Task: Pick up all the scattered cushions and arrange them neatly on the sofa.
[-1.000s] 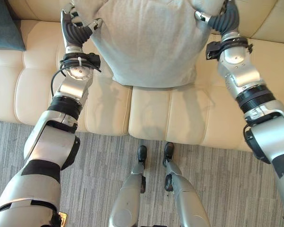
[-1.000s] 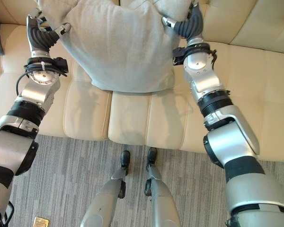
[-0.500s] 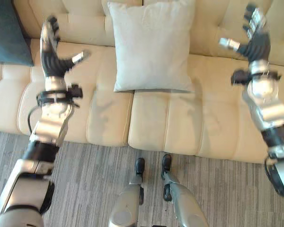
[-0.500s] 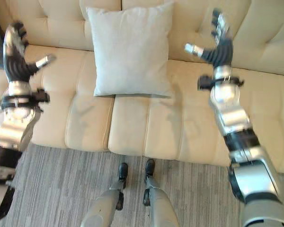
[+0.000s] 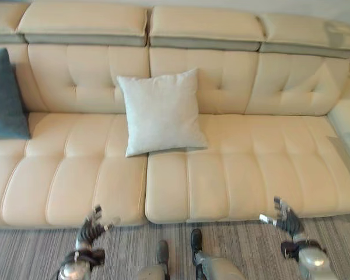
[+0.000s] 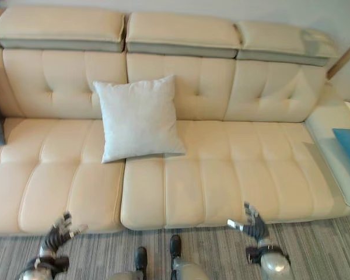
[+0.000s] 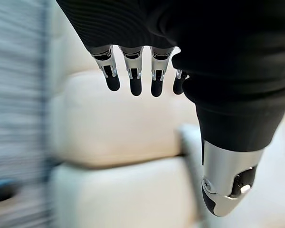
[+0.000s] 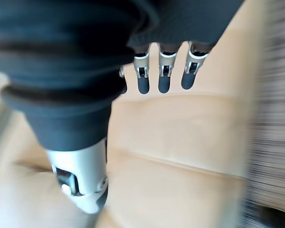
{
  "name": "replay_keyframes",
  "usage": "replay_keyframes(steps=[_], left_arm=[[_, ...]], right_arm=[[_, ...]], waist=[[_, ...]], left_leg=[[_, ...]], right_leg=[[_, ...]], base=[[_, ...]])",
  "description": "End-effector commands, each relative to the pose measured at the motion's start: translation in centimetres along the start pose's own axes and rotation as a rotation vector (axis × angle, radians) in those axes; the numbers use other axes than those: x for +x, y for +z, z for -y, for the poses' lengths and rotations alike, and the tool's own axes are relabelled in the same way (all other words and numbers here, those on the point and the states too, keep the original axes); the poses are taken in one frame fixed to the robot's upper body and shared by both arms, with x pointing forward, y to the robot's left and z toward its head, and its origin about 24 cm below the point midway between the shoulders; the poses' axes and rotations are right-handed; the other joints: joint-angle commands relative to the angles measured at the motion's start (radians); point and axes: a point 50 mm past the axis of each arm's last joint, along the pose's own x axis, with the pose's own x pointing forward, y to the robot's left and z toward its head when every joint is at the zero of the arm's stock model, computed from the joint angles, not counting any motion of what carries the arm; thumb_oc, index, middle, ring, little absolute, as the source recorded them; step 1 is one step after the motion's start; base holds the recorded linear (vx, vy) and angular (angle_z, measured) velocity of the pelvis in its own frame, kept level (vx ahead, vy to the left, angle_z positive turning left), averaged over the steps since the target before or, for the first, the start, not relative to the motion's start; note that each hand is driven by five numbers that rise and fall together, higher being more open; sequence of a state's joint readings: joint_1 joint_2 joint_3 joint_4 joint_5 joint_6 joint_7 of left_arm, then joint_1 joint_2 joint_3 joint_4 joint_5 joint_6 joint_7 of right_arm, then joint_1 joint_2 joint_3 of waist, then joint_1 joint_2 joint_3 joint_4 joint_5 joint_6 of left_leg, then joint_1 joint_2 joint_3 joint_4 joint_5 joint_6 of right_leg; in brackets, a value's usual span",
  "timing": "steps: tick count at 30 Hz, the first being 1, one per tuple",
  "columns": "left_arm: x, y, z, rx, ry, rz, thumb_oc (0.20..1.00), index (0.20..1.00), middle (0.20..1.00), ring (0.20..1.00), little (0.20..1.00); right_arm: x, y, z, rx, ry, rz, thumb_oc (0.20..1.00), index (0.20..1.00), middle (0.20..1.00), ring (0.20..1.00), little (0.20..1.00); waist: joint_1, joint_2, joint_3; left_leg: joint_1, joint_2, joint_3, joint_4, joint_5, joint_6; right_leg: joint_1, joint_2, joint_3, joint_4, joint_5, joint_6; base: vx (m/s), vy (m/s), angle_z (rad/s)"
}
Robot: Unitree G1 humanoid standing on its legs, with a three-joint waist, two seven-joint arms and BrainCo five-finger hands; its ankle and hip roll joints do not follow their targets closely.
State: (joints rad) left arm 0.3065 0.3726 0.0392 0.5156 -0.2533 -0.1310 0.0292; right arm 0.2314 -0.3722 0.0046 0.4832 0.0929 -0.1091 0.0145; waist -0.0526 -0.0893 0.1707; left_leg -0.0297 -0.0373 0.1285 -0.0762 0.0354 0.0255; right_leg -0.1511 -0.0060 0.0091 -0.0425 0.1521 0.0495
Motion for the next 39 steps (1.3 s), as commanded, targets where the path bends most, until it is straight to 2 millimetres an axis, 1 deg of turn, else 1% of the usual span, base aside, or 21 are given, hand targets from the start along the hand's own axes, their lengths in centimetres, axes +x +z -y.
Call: replay_keyframes(steps=[1, 4, 6, 7, 9, 12, 13, 15, 16, 18, 19, 21, 22, 26, 29, 31, 33, 35, 37, 38, 39], left_arm=[[1.5, 3.0, -1.3, 0.095, 0.024, 0.102, 1.0, 1.0, 1.0, 1.0, 1.0], [1.9, 3.5, -1.3, 0.101, 0.033, 0.111, 1.0, 1.0, 1.0, 1.0, 1.0], [1.8, 3.4, -1.7, 0.117, 0.051, 0.106, 1.0, 1.0, 1.0, 1.0, 1.0], [1.8, 3.5, -1.3, 0.106, 0.038, 0.114, 1.0, 1.0, 1.0, 1.0, 1.0], [2.0, 3.7, -0.8, 0.091, 0.029, 0.123, 1.0, 1.0, 1.0, 1.0, 1.0], [2.4, 4.1, 0.1, 0.107, 0.013, 0.135, 1.0, 1.0, 1.0, 1.0, 1.0], [2.5, 4.3, 0.3, 0.105, 0.01, 0.142, 1.0, 1.0, 1.0, 1.0, 1.0], [2.5, 4.4, 0.8, 0.116, -0.011, 0.149, 1.0, 1.0, 1.0, 1.0, 1.0], [2.4, 4.2, 0.9, 0.122, -0.021, 0.147, 1.0, 1.0, 1.0, 1.0, 1.0], [2.4, 4.3, 0.9, 0.122, -0.021, 0.147, 1.0, 1.0, 1.0, 1.0, 1.0], [2.1, 3.6, 0.9, 0.106, -0.024, 0.127, 1.0, 1.0, 1.0, 1.0, 1.0], [1.9, 3.0, 1.2, 0.094, -0.026, 0.106, 1.0, 1.0, 1.0, 1.0, 1.0], [1.9, 2.8, 1.6, 0.087, -0.036, 0.098, 1.0, 1.0, 1.0, 1.0, 1.0], [2.0, 2.5, 2.0, 0.107, -0.055, 0.078, 1.0, 1.0, 1.0, 1.0, 1.0], [2.0, 2.2, 2.3, 0.145, -0.073, 0.063, 1.0, 1.0, 1.0, 1.0, 1.0], [2.1, 2.1, 2.5, 0.148, -0.073, 0.049, 1.0, 1.0, 1.0, 1.0, 1.0], [2.2, 2.4, 2.6, 0.145, -0.072, 0.06, 1.0, 1.0, 1.0, 1.0, 1.0], [2.4, 3.1, 2.7, 0.135, -0.069, 0.084, 1.0, 1.0, 1.0, 1.0, 1.0], [2.5, 3.8, 2.5, 0.124, -0.061, 0.113, 1.0, 1.0, 1.0, 1.0, 1.0], [2.4, 3.9, 2.4, 0.125, -0.062, 0.115, 1.0, 1.0, 1.0, 1.0, 1.0], [2.3, 3.9, 2.2, 0.122, -0.054, 0.115, 1.0, 1.0, 1.0, 1.0, 1.0]], right_arm=[[1.7, 2.9, -1.2, -0.039, 0.038, 0.106, 1.0, 1.0, 1.0, 1.0, 1.0], [1.7, 2.0, -1.7, -0.029, 0.04, 0.07, 1.0, 1.0, 1.0, 1.0, 1.0], [1.7, 1.7, -1.4, -0.04, 0.021, 0.057, 1.0, 1.0, 1.0, 1.0, 1.0], [1.7, 2.1, -1.3, -0.036, 0.017, 0.072, 1.0, 1.0, 1.0, 1.0, 1.0], [1.8, 2.0, -1.1, -0.023, -0.001, 0.067, 1.0, 1.0, 1.0, 1.0, 1.0], [1.9, 2.2, -0.2, -0.03, -0.043, 0.067, 1.0, 1.0, 1.0, 1.0, 1.0], [2.0, 2.4, 0.1, -0.03, -0.054, 0.068, 1.0, 1.0, 1.0, 1.0, 1.0], [2.0, 2.4, 0.5, -0.026, -0.064, 0.067, 1.0, 1.0, 1.0, 1.0, 1.0], [2.0, 2.2, 0.6, -0.034, -0.063, 0.059, 1.0, 1.0, 1.0, 1.0, 1.0], [2.0, 2.2, 0.6, -0.034, -0.063, 0.06, 1.0, 1.0, 1.0, 1.0, 1.0], [1.8, 2.0, 0.4, -0.038, -0.047, 0.051, 1.0, 1.0, 1.0, 1.0, 1.0], [1.7, 1.6, 0.4, -0.036, -0.049, 0.035, 1.0, 1.0, 1.0, 1.0, 1.0], [1.7, 1.2, 0.3, -0.024, -0.053, 0.021, 1.0, 1.0, 1.0, 1.0, 1.0], [1.6, 0.8, 0.1, 0.052, -0.073, 0.001, 1.0, 1.0, 1.0, 1.0, 1.0], [1.7, 0.7, -0.1, 0.082, -0.075, -0.005, 1.0, 1.0, 1.0, 1.0, 1.0], [1.9, 1.1, -0.2, 0.135, -0.083, 0.005, 1.0, 1.0, 1.0, 1.0, 1.0], [2.2, 1.6, -0.5, 0.146, -0.08, 0.021, 1.0, 1.0, 1.0, 1.0, 1.0], [2.5, 2.1, -0.9, 0.164, -0.08, 0.035, 1.0, 1.0, 1.0, 1.0, 1.0], [2.5, 2.2, -1.3, 0.176, -0.077, 0.037, 1.0, 1.0, 1.0, 1.0, 1.0], [2.5, 2.2, -1.5, 0.174, -0.074, 0.036, 1.0, 1.0, 1.0, 1.0, 1.0], [2.6, 2.4, -1.8, 0.167, -0.065, 0.045, 1.0, 1.0, 1.0, 1.0, 1.0]], waist=[[-0.009, 0.014, 0.03], [0.015, 0.048, 0.036], [0.032, 0.056, 0.023], [0.045, 0.056, 0.015], [0.063, 0.041, 0.003], [0.053, 0.057, 0.022], [0.049, 0.059, 0.04], [0.035, 0.051, 0.053], [0.023, 0.036, 0.05], [0.023, 0.037, 0.047], [0.018, 0.031, 0.037], [0.014, 0.037, 0.024], [0.009, 0.042, 0.015], [-0.016, 0.049, -0.01], [-0.033, 0.055, -0.01], [-0.055, 0.056, -0.002], [-0.058, 0.052, 0.001], [-0.051, 0.05, 0.011], [-0.03, 0.058, 0.014], [-0.025, 0.068, 0.009], [-0.011, 0.071, 0.005]], left_leg=[[-0.026, 0.005, -0.001, 0.043, -0.05, -0.008], [-0.073, 0.055, 0.015, 0.018, 0.017, -0.015], [-0.105, 0.069, 0.029, -0.007, 0.044, -0.027], [-0.128, 0.072, 0.032, -0.011, 0.056, -0.038], [-0.194, 0.082, 0.046, -0.011, 0.1, -0.069], [-0.259, 0.101, 0.059, 0.019, 0.143, -0.118], [-0.275, 0.098, 0.048, 0.056, 0.132, -0.122], [-0.281, 0.07, 0.015, 0.124, 0.079, -0.104], [-0.252, 0.047, -0.002, 0.187, 0.008, -0.091], [-0.256, 0.048, -0.003, 0.188, 0.009, -0.091], [-0.194, 0.032, -0.044, 0.181, -0.048, -0.082], [-0.158, 0.015, -0.099, 0.162, -0.056, -0.075], [-0.139, 0.017, -0.099, 0.134, -0.056, -0.074], [-0.095, 0.02, -0.069, 0.086, -0.054, -0.06], [-0.064, 0.021, -0.034, 0.074, -0.065, -0.047], [-0.035, 0.032, 0.038, 0.073, -0.087, -0.031], [-0.025, 0.043, 0.102, 0.075, -0.097, -0.023], [-0.014, 0.061, 0.166, 0.066, -0.099, -0.022], [0.002, 0.096, 0.228, 0.046, -0.089, -0.033], [0.021, 0.109, 0.234, 0.04, -0.109, -0.041], [0.033, 0.129, 0.278, 0.049, -0.112, -0.046]], right_leg=[[-0.08, -0.019, 0.012, 0.211, -0.067, 0.12], [-0.054, -0.021, -0.021, 0.414, -0.181, 0.072], [-0.007, -0.05, -0.031, 0.476, -0.198, 0.073], [0.04, -0.06, -0.044, 0.402, -0.221, 0.068], [0.126, -0.038, -0.059, 0.227, -0.301, 0.047], [0.122, 0.009, -0.031, 0.103, -0.275, 0.023], [0.117, 0.007, -0.033, 0.091, -0.261, 0.02], [0.109, -0.007, -0.044, 0.071, -0.235, 0.019], [0.093, -0.033, -0.043, 0.062, -0.202, 0.026], [0.09, -0.032, -0.043, 0.061, -0.2, 0.026], [0.08, -0.038, -0.031, 0.052, -0.183, 0.031], [0.067, -0.027, -0.014, 0.046, -0.171, 0.032], [0.069, -0.022, -0.01, 0.04, -0.171, 0.033], [0.063, -0.011, 0.024, 0.032, -0.158, 0.035], [0.055, 0.001, 0.078, 0.044, -0.149, 0.042], [0.033, 0.024, 0.139, 0.082, -0.148, 0.053], [0.008, 0.035, 0.161, 0.106, -0.14, 0.063], [-0.028, 0.025, 0.098, 0.14, -0.135, 0.071], [-0.048, -0.036, -0.114, 0.17, -0.154, 0.061], [-0.043, -0.067, -0.199, 0.193, -0.187, 0.064], [-0.04, -0.106, -0.306, 0.21, -0.197, 0.053]], base=[[-0.48, -0.015, -0.43], [-0.37, -0.055, -0.22], [-0.28, -0.136, -0.17], [-0.2, -0.175, -0.13], [-0.18, -0.251, -0.13], [-0.28, -0.221, 0.07], [-0.32, -0.113, 0.24], [-0.32, -0.056, 0.25], [-0.24, -0.014, 0.17], [-0.11, 0.013, 0.03], [-0.09, 0.034, -0.16], [-0.08, 0.034, -0.42], [-0.01, 0.026, -0.44], [-0.01, 0.051, -0.37], [0.0, 0.089, -0.66], [0.0, 0.112, -1.36], [-0.02, 0.053, -1.55], [-0.05, -0.031, -2.06], [-0.01, -0.109, -1.9], [0.08, -0.135, -1.75], [0.11, -0.143, -1.8]])
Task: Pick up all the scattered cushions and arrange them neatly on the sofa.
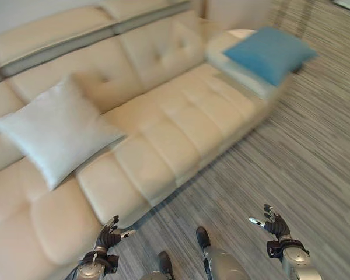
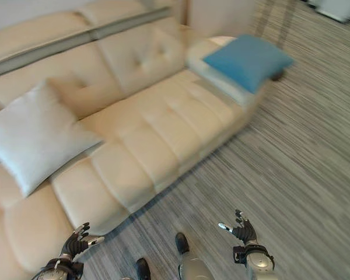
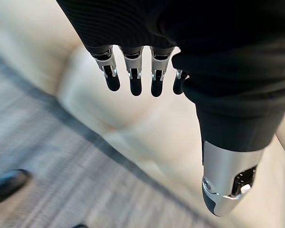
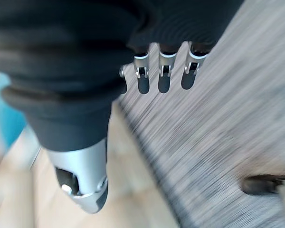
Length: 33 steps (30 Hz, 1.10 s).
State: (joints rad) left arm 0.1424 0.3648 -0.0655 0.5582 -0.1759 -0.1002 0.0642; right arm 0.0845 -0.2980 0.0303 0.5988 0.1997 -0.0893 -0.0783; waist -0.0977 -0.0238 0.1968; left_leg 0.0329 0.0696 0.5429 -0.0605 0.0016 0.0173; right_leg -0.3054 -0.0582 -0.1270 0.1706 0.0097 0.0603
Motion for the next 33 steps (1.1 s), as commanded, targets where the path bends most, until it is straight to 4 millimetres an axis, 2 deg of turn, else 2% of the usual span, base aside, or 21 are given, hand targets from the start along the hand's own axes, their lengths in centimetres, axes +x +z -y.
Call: replay_keyframes(steps=[1, 3, 5, 6, 8, 9, 10, 11, 12, 13, 15, 17, 18, 21, 25, 26, 28, 30, 31, 32, 33], left_arm=[[-0.5, 0.1, -1.3, 0.028, 0.028, 0.029, 1.0, 1.0, 1.0, 1.0, 1.0], [-0.8, -0.4, -1.0, 0.034, 0.011, 0.008, 1.0, 1.0, 1.0, 1.0, 1.0], [-0.8, -0.6, -0.4, 0.041, -0.013, 0.004, 1.0, 1.0, 1.0, 1.0, 1.0], [-0.8, -0.5, 0.0, 0.037, -0.026, 0.006, 1.0, 1.0, 1.0, 1.0, 1.0], [-0.7, -0.2, 0.4, 0.027, -0.037, 0.018, 1.0, 1.0, 1.0, 1.0, 1.0], [-0.7, -0.2, 0.7, 0.01, -0.033, 0.018, 1.0, 1.0, 1.0, 1.0, 1.0], [-0.7, -0.1, 0.8, 0.001, -0.034, 0.024, 1.0, 1.0, 1.0, 1.0, 1.0], [-0.7, 0.0, 1.1, -0.008, -0.043, 0.024, 1.0, 1.0, 1.0, 1.0, 1.0], [-0.6, -0.1, 1.4, -0.008, -0.05, 0.021, 1.0, 1.0, 1.0, 1.0, 1.0], [-0.6, -0.1, 1.6, -0.004, -0.054, 0.019, 1.0, 1.0, 1.0, 1.0, 1.0], [-0.5, 0.0, 1.6, 0.012, -0.062, 0.022, 1.0, 1.0, 1.0, 1.0, 1.0], [-0.6, 0.1, 1.6, 0.02, -0.065, 0.026, 1.0, 1.0, 1.0, 1.0, 1.0], [-0.6, 0.1, 1.7, 0.021, -0.068, 0.028, 1.0, 1.0, 1.0, 1.0, 1.0], [-0.8, -0.1, 1.7, 0.021, -0.063, 0.019, 1.0, 1.0, 1.0, 1.0, 1.0], [-1.1, -0.8, 1.2, 0.016, -0.043, -0.007, 1.0, 1.0, 1.0, 1.0, 1.0], [-1.2, -1.0, 1.1, 0.018, -0.045, -0.015, 1.0, 1.0, 1.0, 1.0, 1.0], [-1.2, -1.3, 1.0, 0.021, -0.045, -0.032, 1.0, 1.0, 1.0, 1.0, 1.0], [-1.0, -1.2, 0.8, 0.032, -0.044, -0.029, 1.0, 1.0, 1.0, 1.0, 1.0], [-1.0, -1.0, 0.7, 0.03, -0.041, -0.022, 1.0, 1.0, 1.0, 1.0, 1.0], [-0.9, -0.8, 0.5, 0.035, -0.034, -0.015, 1.0, 1.0, 1.0, 1.0, 1.0], [-0.8, -0.7, 0.5, 0.034, -0.034, -0.011, 1.0, 1.0, 1.0, 1.0, 1.0]], right_arm=[[0.0, 0.8, 0.1, -0.004, -0.003, 0.048, 1.0, 1.0, 1.0, 1.0, 1.0], [-0.2, 0.4, 0.0, -0.003, 0.004, 0.035, 1.0, 1.0, 1.0, 1.0, 1.0], [-0.5, -0.2, 0.4, 0.006, -0.013, 0.017, 1.0, 1.0, 1.0, 1.0, 1.0], [-0.6, -0.3, 0.6, 0.012, -0.022, 0.012, 1.0, 1.0, 1.0, 1.0, 1.0], [-0.6, -0.3, 1.2, -0.006, -0.037, 0.007, 1.0, 1.0, 1.0, 1.0, 1.0], [-0.6, -0.2, 1.2, -0.015, -0.036, 0.008, 1.0, 1.0, 1.0, 1.0, 1.0], [-0.5, 0.1, 1.3, -0.02, -0.036, 0.017, 1.0, 1.0, 1.0, 1.0, 1.0], [-0.4, 0.4, 1.2, -0.026, -0.028, 0.027, 1.0, 1.0, 1.0, 1.0, 1.0], [-0.3, 0.8, 1.1, -0.029, -0.022, 0.041, 1.0, 1.0, 1.0, 1.0, 1.0], [-0.3, 0.8, 1.0, -0.029, -0.02, 0.046, 1.0, 1.0, 1.0, 1.0, 1.0], [-0.3, 0.9, 1.2, -0.027, -0.028, 0.054, 1.0, 1.0, 1.0, 1.0, 1.0], [-0.3, 0.9, 1.1, -0.033, -0.031, 0.054, 1.0, 1.0, 1.0, 1.0, 1.0], [-0.3, 1.0, 1.0, -0.035, -0.032, 0.056, 1.0, 1.0, 1.0, 1.0, 1.0], [-0.4, 0.7, 0.8, -0.041, -0.026, 0.047, 1.0, 1.0, 1.0, 1.0, 1.0], [-0.5, 0.6, 0.4, -0.048, -0.002, 0.043, 1.0, 1.0, 1.0, 1.0, 1.0], [-0.5, 0.6, 0.2, -0.044, 0.005, 0.046, 1.0, 1.0, 1.0, 1.0, 1.0], [-0.6, 0.7, 0.1, -0.042, 0.007, 0.054, 1.0, 1.0, 1.0, 1.0, 1.0], [-0.5, 1.2, -0.4, -0.04, 0.032, 0.073, 1.0, 1.0, 1.0, 1.0, 1.0], [-0.4, 1.6, -0.7, -0.045, 0.042, 0.091, 1.0, 1.0, 1.0, 1.0, 1.0], [-0.3, 2.1, -1.1, -0.046, 0.053, 0.115, 1.0, 1.0, 1.0, 1.0, 1.0], [-0.2, 2.4, -1.4, -0.046, 0.062, 0.124, 1.0, 1.0, 1.0, 1.0, 1.0]], waist=[[0.035, 0.003, -0.023], [0.024, -0.005, -0.024], [0.009, -0.014, -0.019], [0.003, -0.015, -0.01], [0.001, -0.015, -0.001], [0.006, -0.015, 0.005], [0.013, -0.015, 0.008], [0.024, -0.018, 0.01], [0.037, -0.031, 0.011], [0.044, -0.036, 0.012], [0.059, -0.037, 0.015], [0.083, -0.024, 0.019], [0.095, -0.02, 0.018], [0.124, -0.016, 0.014], [0.162, -0.021, -0.017], [0.168, -0.026, -0.028], [0.17, -0.053, -0.038], [0.163, -0.066, -0.028], [0.16, -0.062, -0.021], [0.158, -0.05, -0.017], [0.153, -0.037, -0.011]], left_leg=[[-0.021, 0.033, -0.107, 0.056, -0.09, -0.042], [-0.004, 0.04, -0.074, 0.104, -0.117, -0.042], [-0.01, 0.063, -0.066, 0.23, -0.15, -0.043], [-0.032, 0.104, -0.064, 0.33, -0.153, -0.055], [-0.061, 0.163, -0.086, 0.487, -0.116, -0.07], [-0.079, 0.168, -0.12, 0.526, -0.087, -0.07], [-0.108, 0.144, -0.174, 0.539, -0.089, -0.061], [-0.149, 0.093, -0.239, 0.532, -0.107, -0.046], [-0.196, 0.045, -0.272, 0.502, -0.103, -0.024], [-0.22, 0.024, -0.293, 0.463, -0.112, -0.02], [-0.287, -0.001, -0.327, 0.397, -0.07, -0.026], [-0.339, -0.038, -0.373, 0.295, 0.017, -0.044], [-0.354, -0.052, -0.391, 0.239, 0.042, -0.054], [-0.395, -0.076, -0.411, 0.111, 0.079, -0.058], [-0.417, -0.082, -0.424, 0.101, 0.122, -0.047], [-0.416, -0.08, -0.432, 0.127, 0.142, -0.039], [-0.411, -0.103, -0.43, 0.172, 0.123, -0.018], [-0.373, -0.107, -0.414, 0.2, 0.076, 0.006], [-0.356, -0.103, -0.404, 0.205, 0.055, 0.019], [-0.327, -0.096, -0.391, 0.206, 0.028, 0.033], [-0.291, -0.087, -0.39, 0.198, 0.013, 0.042]], right_leg=[[0.13, -0.075, -0.216, -0.008, -0.065, 0.04], [0.135, -0.072, -0.18, -0.007, -0.068, 0.036], [0.146, -0.061, -0.127, -0.017, -0.079, 0.023], [0.167, -0.046, -0.108, -0.026, -0.088, 0.007], [0.204, -0.02, -0.088, -0.034, -0.108, -0.022], [0.218, -0.011, -0.074, -0.03, -0.118, -0.034], [0.23, 0.0, -0.054, -0.03, -0.125, -0.041], [0.247, 0.006, -0.028, -0.033, -0.13, -0.039], [0.256, 0.005, -0.005, -0.047, -0.113, -0.04], [0.269, 0.006, 0.011, -0.05, -0.12, -0.034], [0.298, 0.02, 0.034, -0.06, -0.133, -0.032], [0.332, 0.054, 0.064, -0.072, -0.149, -0.032], [0.351, 0.064, 0.08, -0.083, -0.154, -0.03], [0.417, 0.084, 0.136, -0.098, -0.188, -0.028], [0.495, 0.086, 0.213, -0.085, -0.218, -0.015], [0.498, 0.079, 0.223, -0.062, -0.21, -0.009], [0.483, 0.045, 0.228, 0.039, -0.135, 0.031], [0.404, 0.01, 0.225, 0.236, 0.025, 0.104], [0.365, -0.005, 0.215, 0.322, 0.094, 0.12], [0.324, -0.026, 0.186, 0.379, 0.14, 0.128], [0.27, -0.035, 0.162, 0.443, 0.128, 0.106]], base=[[0.12, -0.222, -1.49], [0.13, -0.156, -1.32], [0.17, -0.228, -0.76], [0.21, -0.301, -0.67], [0.23, -0.259, -0.63], [0.25, -0.172, -0.36], [0.25, -0.087, -0.35], [0.2, -0.064, -0.54], [0.23, -0.056, -0.72], [0.22, -0.063, -0.92], [0.29, -0.049, -0.86], [0.34, -0.018, -0.34], [0.41, 0.01, -0.2], [0.43, 0.051, -0.62], [0.52, 0.14, -0.69], [0.59, 0.197, -0.64], [0.52, 0.186, -0.75], [0.39, 0.172, -0.65], [0.35, 0.198, -0.39], [0.36, 0.207, -0.41], [0.36, 0.228, -0.3]])
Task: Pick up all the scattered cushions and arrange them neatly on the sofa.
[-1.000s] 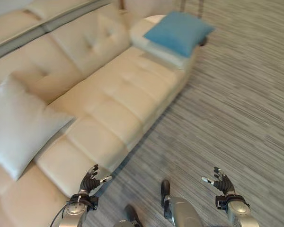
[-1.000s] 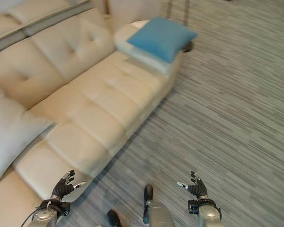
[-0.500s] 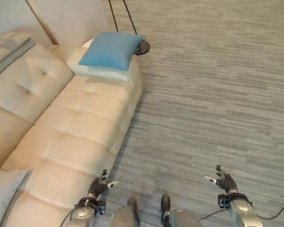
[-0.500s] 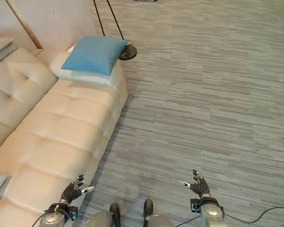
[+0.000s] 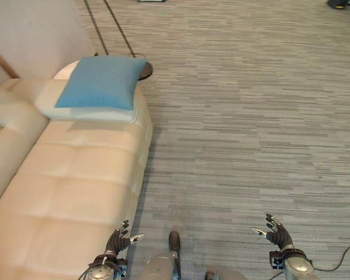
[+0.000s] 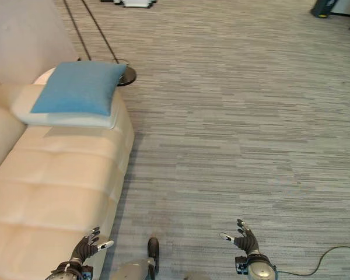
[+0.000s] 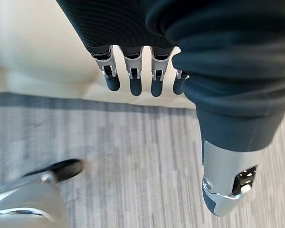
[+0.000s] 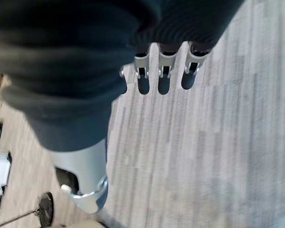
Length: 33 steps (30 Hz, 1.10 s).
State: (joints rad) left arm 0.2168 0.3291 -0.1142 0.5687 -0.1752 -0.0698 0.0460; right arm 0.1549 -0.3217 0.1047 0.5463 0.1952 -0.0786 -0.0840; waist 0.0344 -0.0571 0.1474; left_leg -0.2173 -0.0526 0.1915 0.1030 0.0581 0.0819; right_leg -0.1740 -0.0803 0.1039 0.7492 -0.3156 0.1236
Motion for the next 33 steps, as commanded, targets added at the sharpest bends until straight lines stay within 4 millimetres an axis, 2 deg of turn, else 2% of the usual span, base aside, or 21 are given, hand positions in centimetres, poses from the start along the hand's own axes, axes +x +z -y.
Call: replay_keyframes(steps=[1, 2, 5, 7, 8, 12, 15, 17, 18, 19, 20, 22, 23, 25, 27, 28, 29, 30, 31, 32, 33], left_arm=[[0.5, 2.9, -1.4, 0.038, 0.043, 0.119, 1.0, 1.0, 1.0, 1.0, 1.0], [0.6, 2.9, -1.4, 0.03, 0.044, 0.121, 1.0, 1.0, 1.0, 1.0, 1.0], [0.5, 2.9, -1.4, 0.028, 0.046, 0.123, 1.0, 1.0, 1.0, 1.0, 1.0], [0.5, 2.7, -1.3, 0.029, 0.047, 0.117, 1.0, 1.0, 1.0, 1.0, 1.0], [0.6, 2.7, -1.5, 0.031, 0.06, 0.118, 1.0, 1.0, 1.0, 1.0, 1.0], [0.6, 2.7, -1.3, 0.039, 0.061, 0.122, 1.0, 1.0, 1.0, 1.0, 1.0], [0.5, 2.0, -1.0, 0.048, 0.052, 0.1, 1.0, 1.0, 1.0, 1.0, 1.0], [0.6, 1.8, -0.7, 0.028, 0.054, 0.09, 1.0, 1.0, 1.0, 1.0, 1.0], [0.6, 1.9, -0.7, 0.028, 0.055, 0.09, 1.0, 1.0, 1.0, 1.0, 1.0], [0.8, 2.0, -0.6, 0.018, 0.051, 0.092, 1.0, 1.0, 1.0, 1.0, 1.0], [0.8, 2.1, -0.7, 0.009, 0.054, 0.092, 1.0, 1.0, 1.0, 1.0, 1.0], [0.9, 2.2, -0.8, -0.005, 0.065, 0.093, 1.0, 1.0, 1.0, 1.0, 1.0], [1.1, 2.5, -0.8, -0.019, 0.07, 0.096, 1.0, 1.0, 1.0, 1.0, 1.0], [1.2, 2.3, -0.8, -0.016, 0.076, 0.086, 1.0, 1.0, 1.0, 1.0, 1.0], [1.1, 2.2, -0.8, -0.007, 0.077, 0.083, 1.0, 1.0, 1.0, 1.0, 1.0], [1.1, 2.1, -0.9, -0.004, 0.08, 0.081, 1.0, 1.0, 1.0, 1.0, 1.0], [1.1, 2.1, -0.9, -0.004, 0.08, 0.081, 1.0, 1.0, 1.0, 1.0, 1.0], [1.1, 2.1, -1.2, -0.008, 0.092, 0.083, 1.0, 1.0, 1.0, 1.0, 1.0], [1.1, 2.1, -1.2, -0.008, 0.092, 0.083, 1.0, 1.0, 1.0, 1.0, 1.0], [0.8, 1.4, -1.9, -0.035, 0.142, 0.06, 1.0, 1.0, 1.0, 1.0, 1.0], [0.6, 1.1, -2.1, -0.045, 0.159, 0.05, 1.0, 1.0, 1.0, 1.0, 1.0]], right_arm=[[1.1, 4.1, -0.8, 0.003, 0.02, 0.167, 1.0, 1.0, 1.0, 1.0, 1.0], [1.1, 4.2, -0.9, -0.001, 0.025, 0.171, 1.0, 1.0, 1.0, 1.0, 1.0], [1.1, 4.8, -0.5, -0.002, 0.016, 0.196, 1.0, 1.0, 1.0, 1.0, 1.0], [1.2, 4.9, -0.2, -0.01, 0.009, 0.198, 1.0, 1.0, 1.0, 1.0, 1.0], [1.2, 4.9, 0.1, -0.016, -0.003, 0.192, 1.0, 1.0, 1.0, 1.0, 1.0], [0.8, 4.4, 0.5, -0.022, -0.019, 0.184, 1.0, 1.0, 1.0, 1.0, 1.0], [0.5, 3.3, 0.8, -0.02, -0.024, 0.151, 1.0, 1.0, 1.0, 1.0, 1.0], [0.6, 3.2, 0.9, -0.043, -0.024, 0.143, 1.0, 1.0, 1.0, 1.0, 1.0], [0.6, 3.2, 0.8, -0.042, -0.023, 0.143, 1.0, 1.0, 1.0, 1.0, 1.0], [0.8, 3.5, 1.0, -0.052, -0.027, 0.152, 1.0, 1.0, 1.0, 1.0, 1.0], [0.9, 3.6, 1.0, -0.056, -0.024, 0.154, 1.0, 1.0, 1.0, 1.0, 1.0], [1.0, 3.8, 1.3, -0.058, -0.035, 0.157, 1.0, 1.0, 1.0, 1.0, 1.0], [1.3, 3.7, 1.6, -0.069, -0.048, 0.14, 1.0, 1.0, 1.0, 1.0, 1.0], [1.4, 3.9, 1.9, -0.065, -0.064, 0.14, 1.0, 1.0, 1.0, 1.0, 1.0], [1.2, 3.4, 2.3, -0.068, -0.079, 0.127, 1.0, 1.0, 1.0, 1.0, 1.0], [1.1, 3.0, 2.5, -0.072, -0.089, 0.111, 1.0, 1.0, 1.0, 1.0, 1.0], [1.1, 3.0, 2.5, -0.072, -0.089, 0.111, 1.0, 1.0, 1.0, 1.0, 1.0], [1.0, 2.7, 2.6, -0.075, -0.096, 0.096, 1.0, 1.0, 1.0, 1.0, 1.0], [1.0, 2.7, 2.6, -0.075, -0.096, 0.096, 1.0, 1.0, 1.0, 1.0, 1.0], [0.9, 2.0, 2.9, -0.097, -0.11, 0.068, 1.0, 1.0, 1.0, 1.0, 1.0], [0.9, 2.0, 2.9, -0.101, -0.114, 0.067, 1.0, 1.0, 1.0, 1.0, 1.0]], waist=[[0.013, 0.012, 0.051], [0.002, 0.027, 0.061], [-0.037, 0.044, 0.083], [-0.057, 0.042, 0.093], [-0.073, 0.032, 0.097], [-0.097, 0.037, 0.096], [-0.11, 0.042, 0.064], [-0.113, 0.06, 0.051], [-0.115, 0.057, 0.049], [-0.106, 0.055, 0.055], [-0.102, 0.046, 0.058], [-0.091, 0.035, 0.064], [-0.071, 0.024, 0.072], [-0.047, 0.013, 0.076], [-0.033, 0.013, 0.077], [-0.026, 0.02, 0.072], [-0.026, 0.019, 0.072], [-0.018, 0.03, 0.064], [-0.017, 0.028, 0.066], [-0.002, 0.033, 0.054], [0.005, 0.034, 0.045]], left_leg=[[0.009, 0.035, -0.039, 0.021, -0.066, -0.012], [0.048, 0.033, -0.046, 0.006, -0.079, -0.009], [0.152, 0.021, -0.06, -0.028, -0.125, -0.018], [0.216, 0.0, -0.078, -0.047, -0.16, -0.025], [0.271, -0.019, -0.094, -0.067, -0.193, -0.039], [0.346, -0.016, -0.123, -0.077, -0.245, -0.054], [0.395, -0.005, -0.149, -0.04, -0.271, -0.076], [0.378, 0.028, -0.15, 0.06, -0.197, -0.118], [0.375, 0.025, -0.152, 0.059, -0.194, -0.117], [0.29, 0.057, -0.139, 0.281, -0.097, -0.15], [0.243, 0.072, -0.127, 0.369, -0.053, -0.153], [0.199, 0.09, -0.106, 0.439, -0.04, -0.149], [0.13, 0.094, -0.077, 0.453, -0.082, -0.119], [0.051, 0.085, -0.047, 0.382, -0.136, -0.098], [-0.001, 0.079, -0.008, 0.253, -0.135, -0.095], [-0.021, 0.083, 0.029, 0.154, -0.083, -0.108], [-0.02, 0.083, 0.029, 0.154, -0.082, -0.108], [-0.034, 0.094, 0.065, 0.065, -0.024, -0.124], [-0.029, 0.092, 0.066, 0.063, -0.024, -0.124], [-0.056, 0.104, 0.151, -0.114, 0.013, -0.144], [-0.055, 0.108, 0.171, -0.143, 0.024, -0.141]], right_leg=[[0.077, -0.017, -0.097, -0.101, 0.419, 0.019], [0.025, -0.016, -0.123, -0.096, 0.38, 0.004], [-0.076, -0.001, -0.207, -0.262, 0.278, -0.012], [-0.129, 0.013, -0.234, -0.455, 0.307, -0.002], [-0.16, 0.013, -0.241, -0.627, 0.351, 0.026], [-0.184, 0.013, -0.231, -0.679, 0.386, 0.038], [-0.143, 0.011, -0.215, -0.655, 0.411, 0.011], [-0.104, 0.033, -0.219, -0.636, 0.399, -0.015], [-0.106, 0.03, -0.219, -0.638, 0.401, -0.015], [-0.054, 0.036, -0.222, -0.644, 0.371, -0.049], [-0.033, 0.037, -0.221, -0.648, 0.355, -0.068], [-0.006, 0.036, -0.225, -0.654, 0.333, -0.084], [0.044, 0.034, -0.213, -0.665, 0.301, -0.093], [0.1, 0.024, -0.216, -0.689, 0.278, -0.083], [0.147, 0.022, -0.228, -0.705, 0.255, -0.075], [0.177, 0.031, -0.24, -0.718, 0.242, -0.071], [0.177, 0.031, -0.24, -0.718, 0.242, -0.071], [0.199, 0.044, -0.247, -0.728, 0.23, -0.066], [0.203, 0.043, -0.246, -0.728, 0.228, -0.066], [0.288, 0.045, -0.261, -0.725, 0.171, -0.045], [0.311, 0.046, -0.261, -0.722, 0.16, -0.042]], base=[[0.35, 0.224, -0.33], [0.39, 0.208, -0.24], [0.45, 0.091, -0.05], [0.57, -0.024, 0.02], [0.5, -0.043, 0.15], [0.49, -0.071, 0.32], [0.58, -0.157, 0.42], [0.34, -0.151, 0.55], [0.42, -0.235, 0.54], [0.35, -0.232, 0.45], [0.52, -0.323, 0.29], [0.34, -0.165, -0.09], [0.39, -0.093, -0.05], [0.47, -0.076, 0.0], [0.39, -0.005, -0.03], [0.26, 0.004, 0.16], [0.27, 0.009, 0.18], [0.14, 0.01, 0.17], [0.69, 0.111, 0.2], [0.7, 0.137, 0.18], [0.88, 0.186, 0.28]])
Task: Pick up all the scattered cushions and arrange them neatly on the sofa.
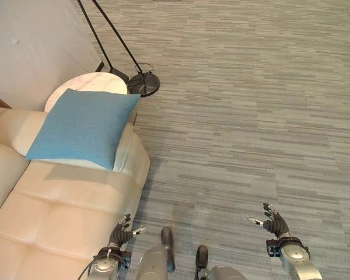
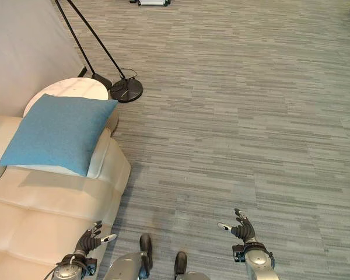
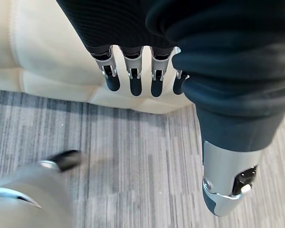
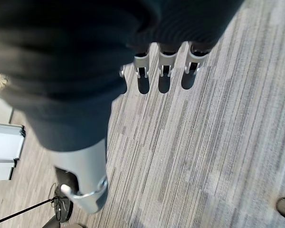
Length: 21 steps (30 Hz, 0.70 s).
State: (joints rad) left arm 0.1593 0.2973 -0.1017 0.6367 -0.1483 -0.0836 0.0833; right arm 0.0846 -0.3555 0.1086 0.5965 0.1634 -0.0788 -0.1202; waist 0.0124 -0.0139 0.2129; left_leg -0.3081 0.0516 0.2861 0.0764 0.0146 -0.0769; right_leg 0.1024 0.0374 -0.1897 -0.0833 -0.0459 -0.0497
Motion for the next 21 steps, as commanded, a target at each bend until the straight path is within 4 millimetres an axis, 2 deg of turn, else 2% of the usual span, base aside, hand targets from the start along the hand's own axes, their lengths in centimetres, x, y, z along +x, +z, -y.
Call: replay_keyframes(steps=[1, 4, 5, 7, 9, 10, 11, 12, 13, 14, 15, 17, 18, 19, 20, 21], left_arm=[[-0.4, 0.1, -2.9, -0.055, 0.14, 0.026, 1.0, 1.0, 1.0, 1.0, 1.0], [-1.0, -1.3, -3.7, -0.076, 0.178, -0.019, 1.0, 1.0, 1.0, 1.0, 1.0], [-1.2, -1.7, -3.9, -0.061, 0.181, -0.035, 1.0, 1.0, 1.0, 1.0, 1.0], [-1.3, -2.4, -4.1, -0.05, 0.185, -0.066, 1.0, 1.0, 1.0, 1.0, 1.0], [-1.4, -2.4, -4.5, -0.054, 0.205, -0.069, 1.0, 1.0, 1.0, 1.0, 1.0], [-1.5, -2.6, -4.6, -0.07, 0.214, -0.076, 1.0, 1.0, 1.0, 1.0, 1.0], [-1.5, -2.7, -4.9, -0.102, 0.241, -0.075, 1.0, 1.0, 1.0, 1.0, 1.0], [-1.5, -2.7, -4.9, -0.103, 0.242, -0.075, 1.0, 1.0, 1.0, 1.0, 1.0], [-1.6, -2.7, -4.8, -0.12, 0.247, -0.074, 1.0, 1.0, 1.0, 1.0, 1.0], [-1.7, -3.0, -4.4, -0.139, 0.236, -0.08, 1.0, 1.0, 1.0, 1.0, 1.0], [-1.7, -3.0, -4.4, -0.139, 0.236, -0.08, 1.0, 1.0, 1.0, 1.0, 1.0], [-1.7, -3.1, -4.1, -0.15, 0.224, -0.08, 1.0, 1.0, 1.0, 1.0, 1.0], [-1.7, -3.1, -4.1, -0.15, 0.224, -0.08, 1.0, 1.0, 1.0, 1.0, 1.0], [-1.5, -2.9, -3.7, -0.154, 0.213, -0.072, 1.0, 1.0, 1.0, 1.0, 1.0], [-1.4, -2.8, -3.7, -0.154, 0.213, -0.072, 1.0, 1.0, 1.0, 1.0, 1.0], [-1.1, -2.6, -3.6, -0.159, 0.214, -0.068, 1.0, 1.0, 1.0, 1.0, 1.0]], right_arm=[[-0.3, 0.3, 1.8, -0.044, -0.059, 0.029, 1.0, 1.0, 1.0, 1.0, 1.0], [-0.4, -0.2, 1.3, -0.056, -0.034, 0.011, 1.0, 1.0, 1.0, 1.0, 1.0], [-0.5, -0.4, 1.0, -0.055, -0.024, 0.004, 1.0, 1.0, 1.0, 1.0, 1.0], [-0.6, -0.6, 0.4, -0.055, -0.003, -0.004, 1.0, 1.0, 1.0, 1.0, 1.0], [-0.6, -0.4, -0.3, -0.056, 0.026, 0.006, 1.0, 1.0, 1.0, 1.0, 1.0], [-0.6, -0.1, -0.6, -0.055, 0.032, 0.02, 1.0, 1.0, 1.0, 1.0, 1.0], [-0.4, 0.4, -1.3, -0.055, 0.05, 0.041, 1.0, 1.0, 1.0, 1.0, 1.0], [-0.4, 0.4, -1.3, -0.055, 0.05, 0.041, 1.0, 1.0, 1.0, 1.0, 1.0], [-0.3, 0.7, -1.5, -0.061, 0.054, 0.051, 1.0, 1.0, 1.0, 1.0, 1.0], [-0.3, 1.0, -1.5, -0.062, 0.063, 0.066, 1.0, 1.0, 1.0, 1.0, 1.0], [-0.3, 1.0, -1.5, -0.062, 0.063, 0.066, 1.0, 1.0, 1.0, 1.0, 1.0], [-0.3, 1.0, -1.2, -0.064, 0.057, 0.067, 1.0, 1.0, 1.0, 1.0, 1.0], [-0.3, 1.0, -1.2, -0.064, 0.057, 0.067, 1.0, 1.0, 1.0, 1.0, 1.0], [-0.3, 0.9, -0.9, -0.052, 0.048, 0.059, 1.0, 1.0, 1.0, 1.0, 1.0], [-0.3, 0.9, -1.0, -0.052, 0.048, 0.059, 1.0, 1.0, 1.0, 1.0, 1.0], [-0.3, 0.4, -0.6, -0.037, 0.031, 0.038, 1.0, 1.0, 1.0, 1.0, 1.0]], waist=[[0.035, -0.007, -0.029], [0.061, -0.013, -0.063], [0.068, -0.021, -0.074], [0.083, -0.051, -0.089], [0.085, -0.066, -0.072], [0.085, -0.061, -0.064], [0.096, -0.028, -0.056], [0.095, -0.029, -0.057], [0.094, -0.014, -0.048], [0.079, 0.008, -0.034], [0.076, 0.008, -0.032], [0.056, 0.021, -0.016], [0.056, 0.021, -0.016], [0.034, 0.009, 0.0], [0.033, 0.009, -0.001], [0.017, 0.0, 0.008]], left_leg=[[0.028, 0.01, 0.097, -0.122, 0.08, 0.018], [0.047, 0.022, 0.14, -0.094, 0.116, 0.033], [0.052, 0.012, 0.122, -0.073, 0.121, 0.045], [0.061, -0.029, 0.087, -0.032, 0.09, 0.077], [0.102, -0.072, 0.051, -0.017, 0.045, 0.12], [0.128, -0.083, 0.028, -0.021, 0.025, 0.138], [0.18, -0.077, -0.002, -0.039, 0.008, 0.161], [0.178, -0.078, -0.002, -0.039, 0.008, 0.161], [0.209, -0.082, -0.031, -0.041, -0.008, 0.165], [0.249, -0.092, -0.091, -0.042, -0.022, 0.162], [0.252, -0.092, -0.094, -0.042, -0.022, 0.162], [0.289, -0.109, -0.172, -0.043, -0.036, 0.154], [0.289, -0.109, -0.172, -0.043, -0.036, 0.154], [0.331, -0.142, -0.253, -0.045, -0.058, 0.144], [0.329, -0.142, -0.253, -0.045, -0.057, 0.144], [0.353, -0.168, -0.339, -0.045, -0.075, 0.134]], right_leg=[[0.055, -0.071, 0.032, 0.119, -0.123, 0.134], [0.109, -0.076, 0.04, 0.167, -0.154, 0.142], [0.111, -0.088, 0.044, 0.2, -0.147, 0.15], [0.087, -0.129, 0.041, 0.325, -0.064, 0.2], [0.012, -0.173, 0.053, 0.536, 0.112, 0.247], [-0.024, -0.189, 0.059, 0.618, 0.152, 0.248], [-0.126, -0.202, 0.041, 0.713, 0.163, 0.22], [-0.128, -0.204, 0.042, 0.716, 0.162, 0.22], [-0.174, -0.216, 0.028, 0.709, 0.131, 0.201], [-0.239, -0.189, 0.03, 0.636, 0.046, 0.166], [-0.235, -0.19, 0.028, 0.636, 0.044, 0.166], [-0.29, -0.134, 0.065, 0.483, 0.013, 0.155], [-0.29, -0.134, 0.065, 0.483, 0.014, 0.155], [-0.316, -0.09, 0.133, 0.284, 0.042, 0.171], [-0.316, -0.09, 0.132, 0.28, 0.046, 0.171], [-0.356, -0.055, 0.194, 0.185, 0.092, 0.193]], base=[[0.5, 0.124, 0.07], [0.56, 0.145, -0.15], [0.55, 0.144, -0.06], [0.47, 0.186, 0.06], [0.38, 0.242, 0.21], [0.42, 0.236, 0.45], [0.29, 0.145, 0.69], [0.32, 0.121, 0.95], [0.38, 0.059, 0.94], [0.38, 0.058, 0.98], [0.37, 0.0, 1.24], [0.22, -0.047, 1.13], [0.35, -0.086, 0.98], [0.24, -0.062, 0.94], [0.51, -0.139, 1.16], [0.39, -0.121, 1.13]])
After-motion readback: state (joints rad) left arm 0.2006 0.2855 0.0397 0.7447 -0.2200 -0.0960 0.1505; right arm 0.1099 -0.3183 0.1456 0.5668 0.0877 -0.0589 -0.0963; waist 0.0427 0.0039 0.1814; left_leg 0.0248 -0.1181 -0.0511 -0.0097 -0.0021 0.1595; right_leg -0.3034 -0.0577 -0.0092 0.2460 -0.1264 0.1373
